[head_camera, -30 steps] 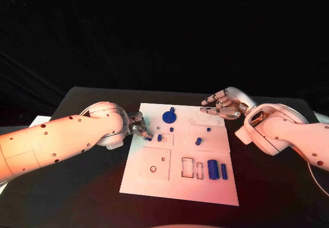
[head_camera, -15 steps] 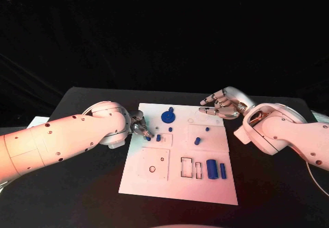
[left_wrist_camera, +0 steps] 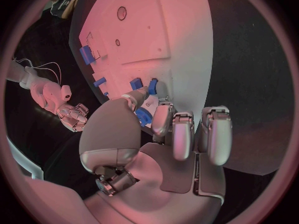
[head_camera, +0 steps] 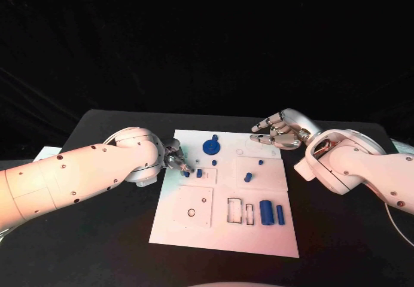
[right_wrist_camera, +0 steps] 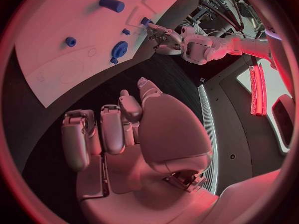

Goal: Assemble the parts on the task board

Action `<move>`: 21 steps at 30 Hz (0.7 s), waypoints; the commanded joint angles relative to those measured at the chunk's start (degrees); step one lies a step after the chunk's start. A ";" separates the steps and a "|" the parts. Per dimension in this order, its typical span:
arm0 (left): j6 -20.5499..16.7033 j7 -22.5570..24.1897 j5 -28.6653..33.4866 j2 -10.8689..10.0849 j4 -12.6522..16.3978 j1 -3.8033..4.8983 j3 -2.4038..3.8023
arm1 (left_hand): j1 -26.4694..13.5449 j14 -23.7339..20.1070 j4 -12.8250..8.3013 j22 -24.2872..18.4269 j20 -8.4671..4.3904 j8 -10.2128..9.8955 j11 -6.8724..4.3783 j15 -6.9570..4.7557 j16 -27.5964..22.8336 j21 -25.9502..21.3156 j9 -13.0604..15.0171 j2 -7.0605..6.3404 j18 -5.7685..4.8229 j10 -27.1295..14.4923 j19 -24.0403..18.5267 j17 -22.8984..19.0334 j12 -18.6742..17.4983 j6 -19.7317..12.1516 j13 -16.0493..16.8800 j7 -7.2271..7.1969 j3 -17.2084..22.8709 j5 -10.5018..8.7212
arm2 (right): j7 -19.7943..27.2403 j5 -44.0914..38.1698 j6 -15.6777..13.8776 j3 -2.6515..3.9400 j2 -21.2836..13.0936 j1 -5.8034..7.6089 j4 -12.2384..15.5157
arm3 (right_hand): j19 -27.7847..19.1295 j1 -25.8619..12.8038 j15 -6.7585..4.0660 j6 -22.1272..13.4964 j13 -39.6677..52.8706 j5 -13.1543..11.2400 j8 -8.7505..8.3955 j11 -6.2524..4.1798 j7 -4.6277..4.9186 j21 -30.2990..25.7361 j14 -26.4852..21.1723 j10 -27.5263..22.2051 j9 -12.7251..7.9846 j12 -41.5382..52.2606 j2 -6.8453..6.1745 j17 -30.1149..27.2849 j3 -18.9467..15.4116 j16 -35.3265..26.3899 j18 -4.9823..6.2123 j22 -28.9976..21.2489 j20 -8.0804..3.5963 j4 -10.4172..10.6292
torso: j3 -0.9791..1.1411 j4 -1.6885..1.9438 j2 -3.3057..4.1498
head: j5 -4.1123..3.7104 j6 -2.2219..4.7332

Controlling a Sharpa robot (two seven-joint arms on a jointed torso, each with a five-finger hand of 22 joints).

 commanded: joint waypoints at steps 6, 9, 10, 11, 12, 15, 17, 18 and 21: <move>2.99 -1.09 0.12 0.15 -0.10 -0.52 -0.45 | -3.52 6.03 1.79 15.08 -0.46 0.63 0.06 -0.54 0.18 0.14 0.28 -0.47 -0.86 0.75 6.07 15.09 0.69 1.09 0.51 -0.12 -3.78 -0.32 | 0.41 -0.21 0.54 0.00 0.01 -0.04 0.10 | 1.25 0.51 -0.09 0.23 -0.09 0.30 -0.07 0.03 0.01 -0.25 2.96 -0.36 0.09 -0.22 0.08 1.92 -0.10 -0.20 0.34 9.34 0.18 -0.29 | -0.03 0.04 0.06 | 0.06 -0.03; 2.87 -1.38 0.04 0.13 -0.17 -0.52 -0.45 | -5.30 6.03 3.23 15.08 -0.48 0.89 0.06 -0.53 0.18 0.14 0.43 -0.62 -0.86 0.86 6.07 15.09 0.81 1.33 0.67 -0.11 -6.71 -0.38 | 0.44 -0.20 0.49 0.00 0.03 -0.04 0.10 | 1.19 0.49 -0.08 0.22 -0.13 0.40 -0.07 0.04 0.02 -0.29 2.94 -0.39 0.09 -0.30 0.07 1.87 -0.12 -0.26 0.36 9.27 0.18 -0.27 | -0.01 0.04 0.02 | 0.06 -0.05; 2.80 -1.45 0.02 0.13 -0.19 -0.52 -0.45 | -5.86 6.03 3.76 15.08 -0.48 0.98 0.04 -0.54 0.18 0.14 0.49 -0.58 -0.86 0.88 6.07 15.09 0.83 1.35 0.71 -0.13 -8.00 -0.39 | 0.44 -0.20 0.48 0.00 0.03 -0.04 0.10 | 1.16 0.48 -0.08 0.22 -0.16 0.46 -0.08 0.04 0.02 -0.32 2.94 -0.41 0.08 -0.35 0.07 1.84 -0.13 -0.29 0.37 9.23 0.18 -0.26 | -0.01 0.04 0.01 | 0.08 -0.06; 2.67 -1.53 0.00 0.12 -0.20 -0.52 -0.45 | -6.13 6.03 4.17 15.08 -0.50 1.07 0.02 -0.59 0.18 0.14 0.56 -0.43 -0.86 0.91 6.07 15.09 0.86 1.33 0.76 -0.20 -9.34 -0.36 | 0.44 -0.20 0.48 0.00 0.03 -0.04 0.10 | 1.16 0.48 -0.08 0.22 -0.16 0.46 -0.08 0.04 0.02 -0.32 2.94 -0.41 0.08 -0.35 0.07 1.84 -0.13 -0.29 0.37 9.23 0.18 -0.26 | -0.01 0.04 0.01 | 0.08 -0.06; 2.54 -1.62 -0.02 0.12 -0.21 -0.52 -0.45 | -6.26 6.03 4.49 15.08 -0.52 1.13 0.00 -0.62 0.18 0.14 0.61 -0.24 -0.86 0.94 6.07 15.09 0.90 1.31 0.83 -0.22 -10.38 -0.36 | 0.44 -0.20 0.49 0.00 0.02 -0.04 0.10 | 1.16 0.48 -0.08 0.22 -0.16 0.46 -0.08 0.04 0.02 -0.32 2.94 -0.41 0.08 -0.35 0.07 1.84 -0.13 -0.29 0.37 9.23 0.18 -0.26 | 0.00 0.04 0.01 | 0.08 -0.06; 2.24 -1.90 -0.14 0.11 -0.25 -0.52 -0.45 | -6.20 6.03 5.20 15.08 -0.57 1.32 -0.05 -0.68 0.18 0.14 0.73 0.37 -0.86 1.03 6.07 15.09 1.05 1.24 1.03 -0.26 -12.67 -0.31 | 0.45 -0.20 0.52 0.00 0.02 -0.04 0.10 | 1.16 0.48 -0.08 0.22 -0.16 0.46 -0.08 0.04 0.02 -0.32 2.94 -0.41 0.08 -0.35 0.07 1.84 -0.13 -0.29 0.37 9.23 0.18 -0.26 | -0.02 0.01 0.01 | 0.11 -0.02; 2.10 -2.02 -0.20 0.11 -0.25 -0.52 -0.45 | -6.12 6.03 5.55 15.08 -0.59 1.44 -0.08 -0.70 0.18 0.14 0.79 0.65 -0.86 1.06 6.07 15.09 1.10 1.25 1.11 -0.30 -13.61 -0.28 | 0.45 -0.20 0.52 0.00 0.03 -0.04 0.10 | 1.16 0.48 -0.08 0.22 -0.16 0.46 -0.08 0.04 0.02 -0.32 2.94 -0.41 0.08 -0.35 0.07 1.84 -0.13 -0.29 0.37 9.23 0.18 -0.26 | -0.01 0.00 -0.01 | 0.10 -0.04; 2.05 -2.06 -0.23 0.10 -0.24 -0.53 -0.45 | -6.04 6.03 5.65 15.08 -0.60 1.49 -0.09 -0.71 0.18 0.14 0.81 0.76 -0.86 1.10 6.07 15.09 1.17 1.25 1.20 -0.32 -13.94 -0.26 | 0.46 -0.20 0.52 0.00 0.03 -0.04 0.09 | 1.16 0.48 -0.08 0.22 -0.16 0.46 -0.08 0.04 0.02 -0.32 2.94 -0.41 0.08 -0.35 0.07 1.84 -0.13 -0.29 0.37 9.23 0.18 -0.26 | 0.00 -0.01 -0.02 | 0.10 0.00; 1.86 -2.10 -0.26 0.08 -0.22 -0.53 -0.45 | -5.94 6.03 5.75 15.08 -0.60 1.55 -0.11 -0.71 0.18 0.14 0.84 0.86 -0.86 1.12 6.07 15.09 1.20 1.26 1.23 -0.34 -14.27 -0.24 | 0.46 -0.20 0.53 0.00 0.03 -0.04 0.08 | 1.16 0.48 -0.08 0.22 -0.16 0.46 -0.08 0.04 0.02 -0.32 2.94 -0.41 0.08 -0.35 0.07 1.84 -0.13 -0.29 0.37 9.23 0.18 -0.26 | -0.01 0.01 0.00 | 0.08 0.01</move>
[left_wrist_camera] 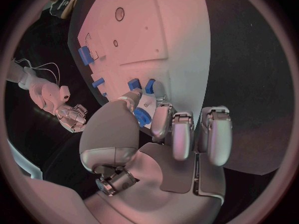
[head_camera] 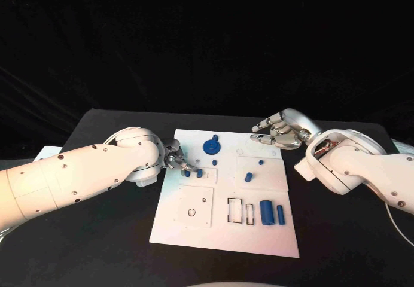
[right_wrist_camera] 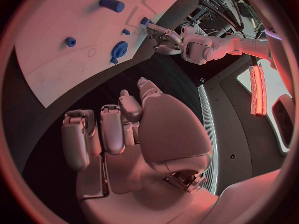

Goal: Assemble the parts on the task board

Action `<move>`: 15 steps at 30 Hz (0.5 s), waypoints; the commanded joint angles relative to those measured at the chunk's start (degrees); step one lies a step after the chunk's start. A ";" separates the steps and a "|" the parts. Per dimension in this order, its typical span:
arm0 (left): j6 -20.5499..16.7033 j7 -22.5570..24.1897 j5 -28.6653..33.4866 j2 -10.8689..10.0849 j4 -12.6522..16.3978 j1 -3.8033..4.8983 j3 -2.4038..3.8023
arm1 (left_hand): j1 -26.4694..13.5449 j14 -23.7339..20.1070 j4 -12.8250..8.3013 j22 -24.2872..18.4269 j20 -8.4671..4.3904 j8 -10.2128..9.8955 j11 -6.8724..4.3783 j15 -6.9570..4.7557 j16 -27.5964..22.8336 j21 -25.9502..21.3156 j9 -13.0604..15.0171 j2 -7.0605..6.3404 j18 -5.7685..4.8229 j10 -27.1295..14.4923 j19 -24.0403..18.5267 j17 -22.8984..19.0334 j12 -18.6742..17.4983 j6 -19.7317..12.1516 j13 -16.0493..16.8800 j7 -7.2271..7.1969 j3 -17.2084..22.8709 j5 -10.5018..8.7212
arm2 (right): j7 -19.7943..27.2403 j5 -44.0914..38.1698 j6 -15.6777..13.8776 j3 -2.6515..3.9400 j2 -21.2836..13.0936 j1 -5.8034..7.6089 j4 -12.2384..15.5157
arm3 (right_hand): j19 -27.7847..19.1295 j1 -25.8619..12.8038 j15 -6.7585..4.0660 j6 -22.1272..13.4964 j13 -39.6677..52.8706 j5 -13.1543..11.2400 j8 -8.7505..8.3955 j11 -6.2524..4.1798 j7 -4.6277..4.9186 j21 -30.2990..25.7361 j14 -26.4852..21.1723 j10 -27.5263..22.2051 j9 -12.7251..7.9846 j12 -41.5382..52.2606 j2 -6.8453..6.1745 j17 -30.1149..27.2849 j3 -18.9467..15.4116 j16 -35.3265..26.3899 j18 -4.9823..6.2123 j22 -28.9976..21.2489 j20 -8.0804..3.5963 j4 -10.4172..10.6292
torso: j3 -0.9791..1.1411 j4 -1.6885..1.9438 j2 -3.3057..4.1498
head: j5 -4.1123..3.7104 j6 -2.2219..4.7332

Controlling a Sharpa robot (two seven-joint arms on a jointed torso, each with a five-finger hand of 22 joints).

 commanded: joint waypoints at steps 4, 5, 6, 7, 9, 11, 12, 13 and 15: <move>1.12 -1.37 -0.08 -0.06 0.00 -0.50 -0.42 | -0.03 6.03 0.26 15.08 -0.41 0.31 -0.11 -0.32 0.18 0.14 0.09 0.89 -0.86 0.31 5.86 15.10 0.35 0.12 0.10 -0.23 -1.15 -0.05 | 0.44 -0.21 0.53 0.00 0.03 -0.04 0.05 | 1.16 0.48 -0.08 0.22 -0.05 0.12 -0.08 0.04 0.02 -0.32 2.94 -0.41 0.09 -0.35 0.07 1.85 -0.13 -0.29 0.37 9.24 0.18 -0.26 | -0.01 0.01 -0.01 | -0.03 0.09; 0.92 -1.33 -0.08 -0.09 0.06 -0.50 -0.41 | 0.03 6.03 0.39 15.08 -0.41 0.35 -0.12 -0.32 0.18 0.14 0.11 0.99 -0.86 0.31 5.86 15.10 0.36 0.10 0.11 -0.24 -1.45 -0.04 | 0.44 -0.21 0.53 0.00 0.03 -0.04 0.04 | 1.16 0.48 -0.08 0.22 -0.05 0.12 -0.08 0.04 0.02 -0.32 2.94 -0.41 0.09 -0.35 0.07 1.85 -0.13 -0.29 0.37 9.24 0.18 -0.26 | -0.01 0.01 -0.01 | -0.03 0.10; 0.72 -1.28 -0.09 -0.14 0.15 -0.51 -0.41 | 0.05 6.03 0.47 15.08 -0.42 0.37 -0.12 -0.33 0.18 0.14 0.12 1.05 -0.86 0.32 5.86 15.10 0.36 0.09 0.13 -0.24 -1.62 -0.03 | 0.45 -0.21 0.53 0.00 0.03 -0.04 0.04 | 1.16 0.48 -0.08 0.22 -0.05 0.12 -0.08 0.04 0.02 -0.32 2.94 -0.41 0.09 -0.35 0.07 1.85 -0.13 -0.29 0.37 9.24 0.18 -0.26 | -0.01 0.00 -0.01 | 0.01 0.13; 0.49 -1.21 -0.09 -0.20 0.25 -0.51 -0.41 | 0.06 6.03 0.56 15.08 -0.42 0.39 -0.12 -0.33 0.18 0.14 0.12 1.12 -0.86 0.31 5.86 15.10 0.34 0.09 0.11 -0.24 -1.75 -0.03 | 0.45 -0.21 0.53 0.00 0.04 -0.04 0.03 | 1.16 0.48 -0.08 0.22 -0.05 0.12 -0.08 0.04 0.02 -0.32 2.94 -0.41 0.09 -0.35 0.07 1.85 -0.13 -0.29 0.37 9.24 0.18 -0.26 | -0.02 0.00 -0.01 | 0.03 0.13; -0.05 -1.06 -0.10 -0.39 0.53 -0.53 -0.40 | 0.05 6.03 0.67 15.08 -0.43 0.42 -0.13 -0.33 0.18 0.14 0.14 1.20 -0.86 0.32 5.86 15.10 0.36 0.09 0.13 -0.25 -1.91 -0.02 | 0.46 -0.20 0.54 0.00 0.04 -0.04 0.00 | 1.16 0.48 -0.08 0.22 -0.05 0.12 -0.08 0.04 0.02 -0.32 2.94 -0.41 0.09 -0.35 0.07 1.85 -0.13 -0.29 0.37 9.24 0.18 -0.26 | -0.03 -0.02 0.03 | 0.01 0.16; -0.67 -0.77 -0.10 -0.65 0.83 -0.54 -0.39 | 0.10 6.03 0.94 15.08 -0.44 0.47 -0.14 -0.35 0.18 0.14 0.16 1.54 -0.86 0.32 5.86 15.10 0.33 0.07 0.12 -0.26 -2.20 0.02 | 0.48 -0.20 0.55 0.00 0.06 -0.04 -0.03 | 1.16 0.48 -0.08 0.22 -0.05 0.12 -0.08 0.04 0.02 -0.32 2.94 -0.41 0.09 -0.35 0.07 1.85 -0.13 -0.29 0.37 9.24 0.18 -0.26 | -0.04 -0.03 0.03 | -0.04 0.20; -1.08 -0.56 -0.10 -0.82 1.01 -0.54 -0.37 | 0.17 6.03 1.08 15.08 -0.45 0.50 -0.15 -0.35 0.18 0.14 0.17 1.79 -0.86 0.31 5.86 15.10 0.32 0.04 0.12 -0.26 -2.31 0.05 | 0.48 -0.20 0.56 0.00 0.07 -0.04 -0.05 | 1.16 0.48 -0.08 0.22 -0.05 0.12 -0.08 0.04 0.02 -0.32 2.94 -0.41 0.09 -0.35 0.07 1.85 -0.13 -0.29 0.37 9.24 0.18 -0.26 | -0.05 -0.04 0.02 | -0.05 0.21; -1.50 -0.35 -0.05 -1.01 1.18 -0.54 -0.36 | 0.32 6.03 1.24 15.08 -0.46 0.52 -0.16 -0.37 0.18 0.14 0.18 2.23 -0.86 0.29 5.86 15.10 0.26 -0.01 0.08 -0.27 -2.36 0.09 | 0.49 -0.20 0.57 0.00 0.08 -0.04 -0.07 | 1.18 0.47 -0.08 0.20 -0.04 0.25 -0.09 0.04 0.03 -0.31 2.94 -0.42 0.08 -0.33 0.06 1.88 -0.17 -0.28 0.37 9.26 0.18 -0.24 | -0.06 -0.04 0.01 | -0.06 0.21; -2.03 -0.05 0.09 -1.28 1.42 -0.54 -0.33 | 0.60 6.03 1.44 15.08 -0.48 0.56 -0.16 -0.38 0.18 0.14 0.20 2.87 -0.86 0.24 5.86 15.10 0.16 -0.11 0.00 -0.27 -2.41 0.14 | 0.50 -0.20 0.57 0.00 0.08 -0.04 -0.09 | 1.18 0.46 -0.08 0.20 -0.04 0.28 -0.09 0.05 0.03 -0.31 2.94 -0.42 0.08 -0.33 0.06 1.88 -0.18 -0.27 0.36 9.27 0.18 -0.23 | -0.06 -0.03 0.01 | -0.07 0.21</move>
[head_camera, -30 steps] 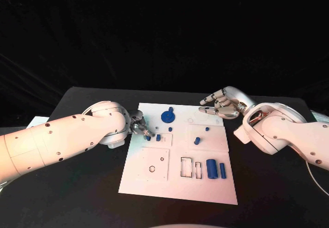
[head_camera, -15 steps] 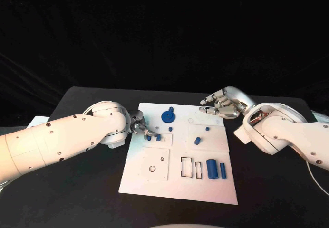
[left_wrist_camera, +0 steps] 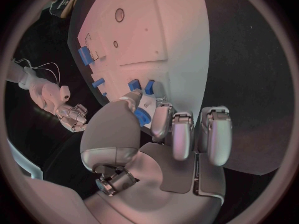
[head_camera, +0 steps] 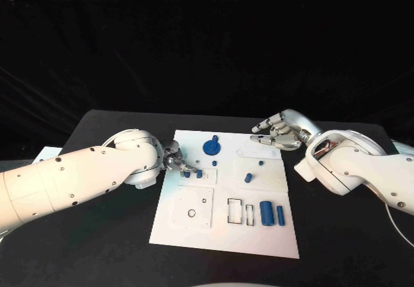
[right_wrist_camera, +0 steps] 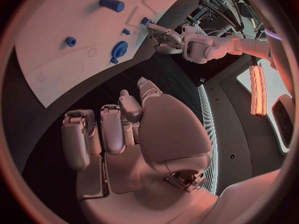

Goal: Assemble the parts on the task board

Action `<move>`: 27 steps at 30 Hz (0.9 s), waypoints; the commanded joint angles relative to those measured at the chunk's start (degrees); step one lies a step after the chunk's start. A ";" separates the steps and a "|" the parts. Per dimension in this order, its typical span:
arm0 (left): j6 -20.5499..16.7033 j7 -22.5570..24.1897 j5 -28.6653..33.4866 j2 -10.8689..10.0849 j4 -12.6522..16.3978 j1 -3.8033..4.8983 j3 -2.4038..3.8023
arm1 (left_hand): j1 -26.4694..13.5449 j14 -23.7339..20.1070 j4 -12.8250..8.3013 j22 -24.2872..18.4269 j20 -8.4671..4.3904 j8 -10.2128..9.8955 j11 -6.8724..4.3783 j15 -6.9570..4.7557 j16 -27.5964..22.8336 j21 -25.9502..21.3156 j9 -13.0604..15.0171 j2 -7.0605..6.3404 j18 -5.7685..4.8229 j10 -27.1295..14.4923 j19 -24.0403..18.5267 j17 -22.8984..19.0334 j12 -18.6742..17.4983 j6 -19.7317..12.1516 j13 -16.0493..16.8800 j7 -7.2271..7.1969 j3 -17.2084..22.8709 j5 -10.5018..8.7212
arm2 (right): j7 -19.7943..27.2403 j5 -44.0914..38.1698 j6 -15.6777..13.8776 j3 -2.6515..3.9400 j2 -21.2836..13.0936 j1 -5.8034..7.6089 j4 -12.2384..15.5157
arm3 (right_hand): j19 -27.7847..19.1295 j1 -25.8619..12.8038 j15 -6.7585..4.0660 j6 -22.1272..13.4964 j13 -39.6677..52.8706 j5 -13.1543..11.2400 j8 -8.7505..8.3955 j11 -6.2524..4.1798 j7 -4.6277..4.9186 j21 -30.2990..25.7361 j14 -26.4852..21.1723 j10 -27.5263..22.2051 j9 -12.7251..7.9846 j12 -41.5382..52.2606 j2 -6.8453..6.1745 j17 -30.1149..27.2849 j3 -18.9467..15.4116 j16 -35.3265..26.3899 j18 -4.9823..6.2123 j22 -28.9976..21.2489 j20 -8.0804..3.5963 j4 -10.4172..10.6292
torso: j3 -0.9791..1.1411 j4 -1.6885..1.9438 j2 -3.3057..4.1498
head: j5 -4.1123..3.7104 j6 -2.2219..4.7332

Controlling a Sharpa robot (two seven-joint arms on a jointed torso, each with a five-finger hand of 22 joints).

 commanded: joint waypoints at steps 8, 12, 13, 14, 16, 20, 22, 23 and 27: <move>-3.18 1.21 0.50 -1.40 1.38 -0.32 0.18 | 0.11 6.03 0.69 15.09 -0.37 0.34 -0.18 -0.40 0.18 0.14 0.09 0.93 -0.85 0.39 5.99 15.07 0.48 -0.06 0.29 -0.28 -0.71 0.09 | 0.52 -0.20 0.65 0.00 0.15 -0.04 -0.17 | 1.18 0.47 -0.08 0.20 -0.01 0.32 -0.09 0.04 0.03 -0.31 2.95 -0.39 0.08 -0.26 0.06 1.92 -0.18 -0.25 0.37 9.27 0.18 -0.24 | 0.00 0.02 0.05 | -0.12 -0.03; -5.26 2.54 1.46 -1.57 1.56 -0.32 0.30 | 0.00 6.03 0.95 15.09 -0.38 0.43 -0.19 -0.42 0.18 0.14 0.13 0.91 -0.85 0.32 5.99 15.07 0.30 -0.07 0.12 -0.29 -1.06 0.07 | 0.54 -0.19 0.69 0.00 0.22 -0.05 -0.24 | 1.18 0.47 -0.08 0.20 -0.01 0.32 -0.09 0.04 0.03 -0.31 2.95 -0.39 0.08 -0.26 0.06 1.92 -0.18 -0.25 0.37 9.27 0.18 -0.24 | -0.02 0.02 -0.01 | -0.17 -0.06; -5.80 2.86 1.81 -1.61 1.56 -0.32 0.32 | -0.09 6.03 1.13 15.09 -0.39 0.47 -0.20 -0.43 0.18 0.14 0.15 0.87 -0.85 0.32 5.99 15.07 0.29 -0.10 0.12 -0.30 -1.30 0.07 | 0.55 -0.18 0.70 0.00 0.23 -0.05 -0.26 | 1.18 0.47 -0.08 0.20 -0.01 0.32 -0.09 0.04 0.03 -0.31 2.95 -0.39 0.08 -0.26 0.06 1.92 -0.18 -0.25 0.37 9.27 0.18 -0.24 | -0.01 0.02 -0.04 | -0.17 0.02; -6.39 3.21 2.18 -1.65 1.55 -0.32 0.33 | -0.20 6.03 1.32 15.09 -0.40 0.51 -0.20 -0.43 0.18 0.14 0.17 0.85 -0.85 0.31 5.99 15.07 0.26 -0.13 0.10 -0.30 -1.56 0.07 | 0.55 -0.16 0.70 0.00 0.23 -0.06 -0.28 | 1.18 0.47 -0.08 0.20 -0.01 0.32 -0.09 0.04 0.03 -0.31 2.95 -0.39 0.08 -0.26 0.06 1.92 -0.18 -0.25 0.37 9.27 0.18 -0.24 | 0.00 0.02 -0.06 | -0.19 0.05; -7.61 3.98 3.18 -1.75 1.46 -0.32 0.35 | -0.40 6.03 1.56 15.09 -0.41 0.56 -0.19 -0.44 0.18 0.14 0.19 0.81 -0.85 0.25 5.99 15.07 0.14 -0.21 0.00 -0.28 -2.00 0.07 | 0.55 -0.13 0.71 0.00 0.23 -0.06 -0.30 | 1.18 0.47 -0.08 0.20 -0.01 0.32 -0.09 0.04 0.03 -0.31 2.95 -0.39 0.08 -0.26 0.06 1.92 -0.18 -0.25 0.37 9.27 0.18 -0.24 | 0.04 0.04 -0.06 | -0.20 0.08; -9.78 5.32 5.34 -1.93 1.21 -0.31 0.37 | -1.01 6.03 1.84 15.09 -0.43 0.57 -0.14 -0.43 0.18 0.14 0.19 0.89 -0.85 0.05 5.99 15.07 -0.26 -0.48 -0.36 -0.21 -2.88 0.09 | 0.53 -0.11 0.74 0.00 0.24 -0.07 -0.34 | 1.18 0.47 -0.08 0.20 -0.01 0.32 -0.09 0.04 0.03 -0.31 2.95 -0.39 0.08 -0.26 0.06 1.92 -0.18 -0.25 0.37 9.27 0.18 -0.24 | 0.04 0.10 -0.02 | -0.21 0.14; -10.51 5.81 6.19 -1.99 1.03 -0.31 0.37 | -1.41 6.03 1.88 15.09 -0.42 0.51 -0.09 -0.41 0.18 0.14 0.15 1.01 -0.85 -0.17 5.99 15.07 -0.65 -0.72 -0.71 -0.14 -3.36 0.12 | 0.53 -0.10 0.75 0.00 0.25 -0.08 -0.35 | 1.18 0.47 -0.08 0.20 -0.01 0.32 -0.09 0.04 0.03 -0.31 2.95 -0.39 0.08 -0.26 0.06 1.92 -0.18 -0.25 0.37 9.27 0.18 -0.24 | 0.05 0.11 -0.03 | -0.20 0.16; -10.74 5.98 6.46 -2.02 0.95 -0.30 0.37 | -1.44 6.03 1.87 15.09 -0.42 0.50 -0.09 -0.40 0.18 0.14 0.15 1.02 -0.85 -0.21 5.99 15.07 -0.72 -0.76 -0.78 -0.12 -3.41 0.12 | 0.52 -0.09 0.75 0.00 0.25 -0.08 -0.35 | 1.18 0.47 -0.08 0.20 -0.01 0.32 -0.09 0.04 0.03 -0.31 2.95 -0.39 0.08 -0.26 0.06 1.92 -0.18 -0.25 0.37 9.27 0.18 -0.24 | 0.05 0.09 -0.01 | -0.14 0.18; -12.33 7.21 7.42 -2.09 0.73 -0.30 0.37 | 1.16 6.03 1.06 13.30 -0.05 -0.57 0.64 0.01 0.18 -2.75 -0.24 0.69 -0.08 -3.14 4.63 15.07 -5.42 -3.48 -5.09 0.79 -4.06 0.38 | 0.52 -0.09 0.76 0.00 0.26 -0.09 -0.38 | 1.18 0.47 -0.08 0.20 -0.01 0.32 -0.09 0.04 0.03 -0.31 2.95 -0.39 0.08 -0.26 0.06 1.92 -0.18 -0.25 0.37 9.27 0.18 -0.24 | 0.07 0.02 0.03 | -0.16 0.23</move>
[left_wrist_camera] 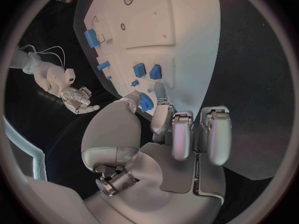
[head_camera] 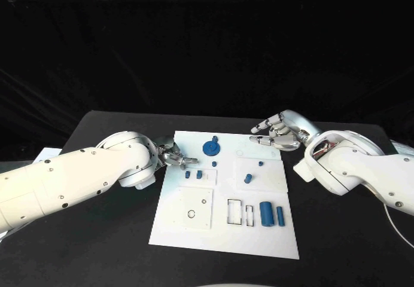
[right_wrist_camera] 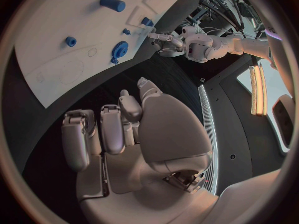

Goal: Assemble the parts on the task board

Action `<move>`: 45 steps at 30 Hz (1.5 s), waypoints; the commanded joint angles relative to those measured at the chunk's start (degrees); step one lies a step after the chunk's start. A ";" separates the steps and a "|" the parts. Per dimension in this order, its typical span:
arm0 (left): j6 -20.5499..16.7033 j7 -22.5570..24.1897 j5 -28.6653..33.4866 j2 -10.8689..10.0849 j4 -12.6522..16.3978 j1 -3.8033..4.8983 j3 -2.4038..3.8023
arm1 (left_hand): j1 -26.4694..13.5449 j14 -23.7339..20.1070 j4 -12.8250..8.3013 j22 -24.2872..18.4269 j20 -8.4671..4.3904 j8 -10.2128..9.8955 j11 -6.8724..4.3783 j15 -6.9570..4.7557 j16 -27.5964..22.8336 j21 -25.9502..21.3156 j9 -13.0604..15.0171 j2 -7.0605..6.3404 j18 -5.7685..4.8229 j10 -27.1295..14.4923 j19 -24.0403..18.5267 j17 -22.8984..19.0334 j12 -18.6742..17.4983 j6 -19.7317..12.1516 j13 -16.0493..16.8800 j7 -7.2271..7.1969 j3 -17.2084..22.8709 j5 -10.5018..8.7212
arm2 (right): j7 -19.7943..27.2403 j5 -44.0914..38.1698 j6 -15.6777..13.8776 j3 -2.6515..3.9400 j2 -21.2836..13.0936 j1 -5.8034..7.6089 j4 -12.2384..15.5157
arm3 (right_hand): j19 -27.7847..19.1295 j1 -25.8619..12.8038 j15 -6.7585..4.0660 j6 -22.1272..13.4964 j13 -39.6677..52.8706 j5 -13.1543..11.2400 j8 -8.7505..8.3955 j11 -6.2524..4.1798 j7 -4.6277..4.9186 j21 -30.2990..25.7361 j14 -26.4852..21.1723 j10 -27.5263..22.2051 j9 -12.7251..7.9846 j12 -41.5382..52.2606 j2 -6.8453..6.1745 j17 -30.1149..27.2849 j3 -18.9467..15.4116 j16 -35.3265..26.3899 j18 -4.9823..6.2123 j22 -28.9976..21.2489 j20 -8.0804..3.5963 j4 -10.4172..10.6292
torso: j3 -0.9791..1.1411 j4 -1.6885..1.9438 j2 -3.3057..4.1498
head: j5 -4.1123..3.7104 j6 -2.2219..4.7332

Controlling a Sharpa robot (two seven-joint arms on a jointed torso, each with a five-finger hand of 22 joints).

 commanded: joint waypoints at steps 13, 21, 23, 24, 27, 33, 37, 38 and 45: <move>-9.31 25.83 -3.97 2.46 -0.46 0.03 -0.19 | 26.25 -18.52 -9.57 -21.75 6.51 -10.89 7.88 6.17 -43.05 -58.07 -12.99 -2.35 9.45 -29.44 -21.85 -25.92 -44.58 -14.17 -39.91 7.91 9.74 -0.21 | 0.63 -0.11 0.48 0.00 0.25 -0.16 -0.22 | 1.09 0.52 -0.08 0.20 -0.09 0.45 -0.09 0.04 0.03 -0.38 2.92 -0.43 0.09 -0.37 0.08 1.79 -0.20 -0.41 0.40 9.18 0.18 -0.24 | -0.01 -0.08 0.04 | -0.20 0.37; -8.10 27.99 -16.13 5.27 -1.99 0.01 -0.50 | 26.49 -14.26 -9.95 -25.45 5.77 -15.38 7.74 6.24 -43.92 -60.93 -21.84 -4.07 9.72 -25.21 -17.08 -29.23 -51.14 -9.23 -50.68 7.13 9.08 -0.47 | 0.70 -0.07 0.52 0.00 0.49 -0.22 -0.31 | 0.94 0.53 -0.08 0.20 -0.22 0.47 -0.09 0.04 0.03 -0.50 2.87 -0.51 0.08 -0.62 0.08 1.57 -0.20 -0.63 0.45 9.00 0.18 -0.25 | -0.01 -0.16 0.08 | -0.33 0.48; -7.18 27.39 -18.47 5.84 -2.38 0.01 -0.60 | 26.44 -14.41 -9.99 -25.98 5.89 -16.00 8.06 6.38 -44.61 -61.50 -23.03 -4.15 9.60 -25.63 -16.76 -30.16 -52.36 -8.68 -52.29 7.39 8.69 -0.49 | 0.70 -0.07 0.56 0.00 0.51 -0.23 -0.31 | 0.94 0.53 -0.08 0.20 -0.22 0.47 -0.09 0.04 0.03 -0.50 2.87 -0.51 0.08 -0.62 0.08 1.57 -0.20 -0.63 0.45 9.00 0.18 -0.25 | 0.01 -0.12 0.05 | -0.37 0.51; -6.71 27.03 -19.64 6.17 -2.59 0.01 -0.66 | 26.54 -14.44 -10.07 -26.19 5.94 -16.22 8.16 6.40 -44.81 -61.73 -23.51 -4.13 9.59 -25.73 -16.64 -30.47 -52.77 -8.40 -52.93 7.47 8.59 -0.49 | 0.70 -0.07 0.58 0.00 0.51 -0.24 -0.31 | 0.94 0.53 -0.08 0.20 -0.22 0.47 -0.09 0.04 0.03 -0.50 2.87 -0.51 0.08 -0.62 0.08 1.57 -0.20 -0.63 0.45 9.00 0.18 -0.25 | 0.02 -0.09 0.04 | -0.39 0.52; -4.79 25.63 -22.40 7.30 -3.38 0.01 -0.88 | 26.58 -12.08 -10.17 -26.59 5.91 -16.91 8.07 6.29 -41.21 -61.90 -25.24 -3.96 9.61 -25.19 -15.33 -27.83 -53.76 -7.23 -55.14 7.39 8.05 -0.48 | 0.71 -0.07 0.59 0.00 0.55 -0.25 -0.32 | 0.88 0.57 -0.08 0.19 -0.29 0.51 -0.09 0.03 0.03 -0.54 2.84 -0.57 0.08 -0.74 0.10 1.47 -0.19 -0.74 0.47 8.93 0.18 -0.26 | -0.01 -0.07 0.05 | -0.41 0.54; -0.19 21.96 -25.37 9.11 -4.71 0.00 -1.05 | 26.70 -8.59 -10.30 -25.90 5.80 -17.83 8.15 6.25 -34.00 -60.71 -27.41 -3.64 9.46 -25.25 -13.20 -22.13 -55.02 -5.94 -57.86 7.34 7.03 -0.47 | 0.70 -0.06 0.66 0.00 0.66 -0.27 -0.39 | 0.88 0.57 -0.08 0.19 -0.29 0.51 -0.09 0.03 0.03 -0.54 2.84 -0.57 0.08 -0.74 0.10 1.47 -0.19 -0.74 0.47 8.93 0.18 -0.26 | 0.02 -0.14 0.11 | -0.44 0.60; 0.97 20.87 -26.48 10.06 -5.66 -0.01 -1.09 | 26.73 -4.17 -10.18 -17.70 5.60 -18.26 7.98 6.13 -24.62 -48.51 -28.86 -3.26 7.67 -23.76 -7.92 -13.99 -55.26 -4.48 -59.58 7.17 6.59 -0.45 | 0.71 -0.05 0.66 0.00 0.65 -0.28 -0.42 | 0.88 0.57 -0.08 0.19 -0.29 0.51 -0.09 0.03 0.03 -0.54 2.84 -0.57 0.08 -0.74 0.10 1.47 -0.19 -0.74 0.47 8.93 0.18 -0.26 | 0.01 -0.13 0.11 | -0.52 0.58; 1.18 20.78 -26.56 10.18 -5.79 -0.01 -1.09 | 26.75 -3.73 -10.17 -16.46 5.58 -18.38 7.99 6.06 -23.47 -46.73 -29.11 -3.21 7.39 -23.55 -7.28 -13.02 -55.37 -4.30 -59.88 7.10 6.60 -0.44 | 0.71 -0.05 0.67 0.00 0.66 -0.28 -0.42 | 0.88 0.57 -0.08 0.19 -0.29 0.51 -0.09 0.03 0.03 -0.54 2.84 -0.57 0.08 -0.74 0.10 1.47 -0.19 -0.74 0.47 8.93 0.18 -0.26 | 0.00 -0.12 0.10 | -0.58 0.54; 2.19 20.38 -27.18 11.42 -7.09 -0.02 -1.11 | 27.32 -0.36 -10.27 -6.68 5.15 -19.09 7.54 5.59 -15.61 -32.66 -30.76 -2.53 5.27 -21.02 -2.60 -6.03 -56.23 -2.52 -62.00 6.75 8.17 -0.35 | 0.74 -0.05 0.64 0.00 0.68 -0.30 -0.41 | 0.88 0.57 -0.08 0.19 -0.29 0.51 -0.09 0.03 0.03 -0.54 2.84 -0.57 0.08 -0.74 0.10 1.47 -0.19 -0.74 0.47 8.93 0.18 -0.26 | 0.01 -0.05 0.04 | -0.65 0.44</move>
